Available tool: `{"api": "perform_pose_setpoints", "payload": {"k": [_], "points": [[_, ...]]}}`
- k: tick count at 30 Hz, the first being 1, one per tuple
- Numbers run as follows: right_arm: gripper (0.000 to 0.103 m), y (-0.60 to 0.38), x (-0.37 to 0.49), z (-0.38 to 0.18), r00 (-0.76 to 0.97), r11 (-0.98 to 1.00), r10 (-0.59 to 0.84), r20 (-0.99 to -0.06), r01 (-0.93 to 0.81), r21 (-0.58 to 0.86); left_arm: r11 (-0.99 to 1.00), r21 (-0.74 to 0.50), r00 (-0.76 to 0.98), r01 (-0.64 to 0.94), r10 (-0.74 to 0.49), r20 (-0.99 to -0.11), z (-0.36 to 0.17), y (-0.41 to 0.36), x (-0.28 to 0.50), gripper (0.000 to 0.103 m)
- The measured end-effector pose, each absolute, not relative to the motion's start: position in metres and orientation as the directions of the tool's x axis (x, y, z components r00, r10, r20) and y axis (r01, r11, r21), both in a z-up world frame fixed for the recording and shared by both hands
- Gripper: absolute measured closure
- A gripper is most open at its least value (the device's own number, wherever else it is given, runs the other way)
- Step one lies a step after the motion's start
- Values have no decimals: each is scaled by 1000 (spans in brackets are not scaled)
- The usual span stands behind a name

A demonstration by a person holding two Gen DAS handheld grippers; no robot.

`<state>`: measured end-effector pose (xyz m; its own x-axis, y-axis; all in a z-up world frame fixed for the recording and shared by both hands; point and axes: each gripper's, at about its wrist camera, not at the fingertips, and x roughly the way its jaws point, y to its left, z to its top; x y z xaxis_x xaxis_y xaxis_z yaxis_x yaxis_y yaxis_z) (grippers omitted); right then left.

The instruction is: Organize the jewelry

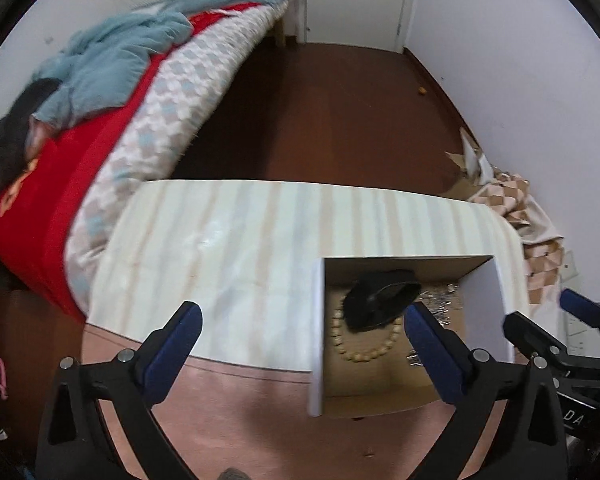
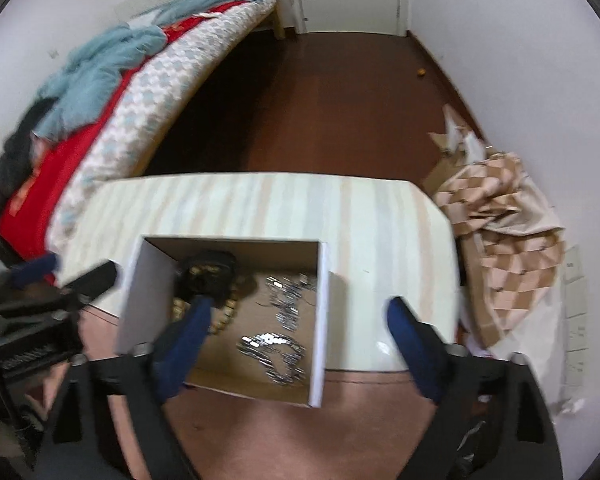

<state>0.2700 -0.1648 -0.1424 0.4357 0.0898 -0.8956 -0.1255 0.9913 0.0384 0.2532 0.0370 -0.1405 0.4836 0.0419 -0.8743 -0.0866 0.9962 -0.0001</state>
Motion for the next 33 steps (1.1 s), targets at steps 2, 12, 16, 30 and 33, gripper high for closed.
{"api": "perform_pose_setpoints", "payload": {"k": [2,12,16,30,33], "points": [[4,-163,263,-145,437,994,50,-898,-113,0,995,28,491,-100,74,-868,-143,39,246,0],[2,-160,220,-133,496,996,-36,-868,-55,-73,989,69,522,-128,126,-844,-135,45,200,0],[2,-162,200,-120,517,998,-31,-856,-34,-56,990,71,547,-119,125,-828,-122,42,181,0],[2,-164,148,-138,519,995,94,-850,-38,87,975,108,462,-195,189,-867,-161,58,135,0],[2,-151,145,-181,463,989,150,-874,-71,132,964,140,372,-227,219,-902,-198,73,131,0]]}}
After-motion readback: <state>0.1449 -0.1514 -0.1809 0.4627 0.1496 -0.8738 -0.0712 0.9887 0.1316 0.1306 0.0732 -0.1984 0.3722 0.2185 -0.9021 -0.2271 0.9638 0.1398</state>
